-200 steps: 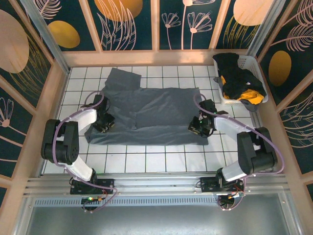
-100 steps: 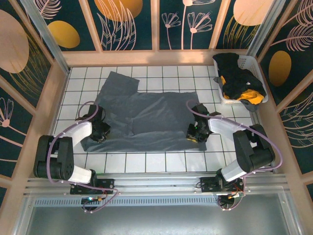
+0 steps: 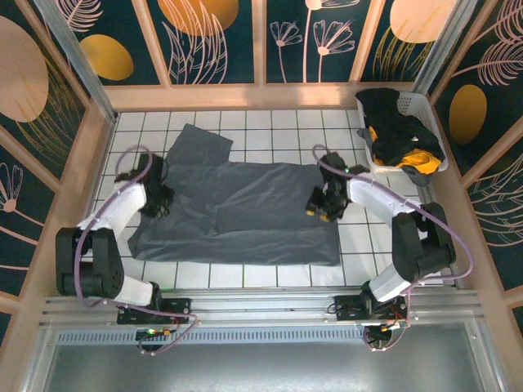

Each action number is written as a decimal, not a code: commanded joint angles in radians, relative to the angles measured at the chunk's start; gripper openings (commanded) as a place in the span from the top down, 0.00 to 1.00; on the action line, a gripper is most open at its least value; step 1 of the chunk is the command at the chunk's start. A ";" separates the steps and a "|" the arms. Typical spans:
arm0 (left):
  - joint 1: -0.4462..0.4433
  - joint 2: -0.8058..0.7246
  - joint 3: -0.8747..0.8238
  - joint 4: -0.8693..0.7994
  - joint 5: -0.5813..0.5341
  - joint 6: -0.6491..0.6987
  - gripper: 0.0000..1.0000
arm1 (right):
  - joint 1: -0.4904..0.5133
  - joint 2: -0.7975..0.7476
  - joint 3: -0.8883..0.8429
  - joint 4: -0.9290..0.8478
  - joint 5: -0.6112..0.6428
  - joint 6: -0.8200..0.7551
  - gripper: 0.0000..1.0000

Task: Fold and stack the t-shirts

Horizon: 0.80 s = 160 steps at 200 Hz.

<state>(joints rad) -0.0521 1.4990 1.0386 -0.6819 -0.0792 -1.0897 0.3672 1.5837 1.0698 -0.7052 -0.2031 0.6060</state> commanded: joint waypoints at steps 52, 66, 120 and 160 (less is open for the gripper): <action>0.007 0.741 0.878 0.074 -0.044 0.290 0.70 | -0.093 0.276 0.351 0.249 -0.030 -0.096 0.60; 0.009 0.859 1.042 0.066 -0.061 0.339 0.70 | -0.093 0.310 0.407 0.226 -0.033 -0.101 0.60; 0.018 1.108 1.339 0.156 -0.088 0.433 0.64 | -0.095 0.315 0.438 0.201 -0.051 -0.101 0.60; 0.017 1.169 1.346 0.233 -0.106 0.459 0.51 | -0.103 0.283 0.391 0.199 -0.064 -0.103 0.60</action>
<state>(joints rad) -0.0406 2.6175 2.3451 -0.5137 -0.1623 -0.6971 0.2714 1.9007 1.4899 -0.4870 -0.2405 0.5251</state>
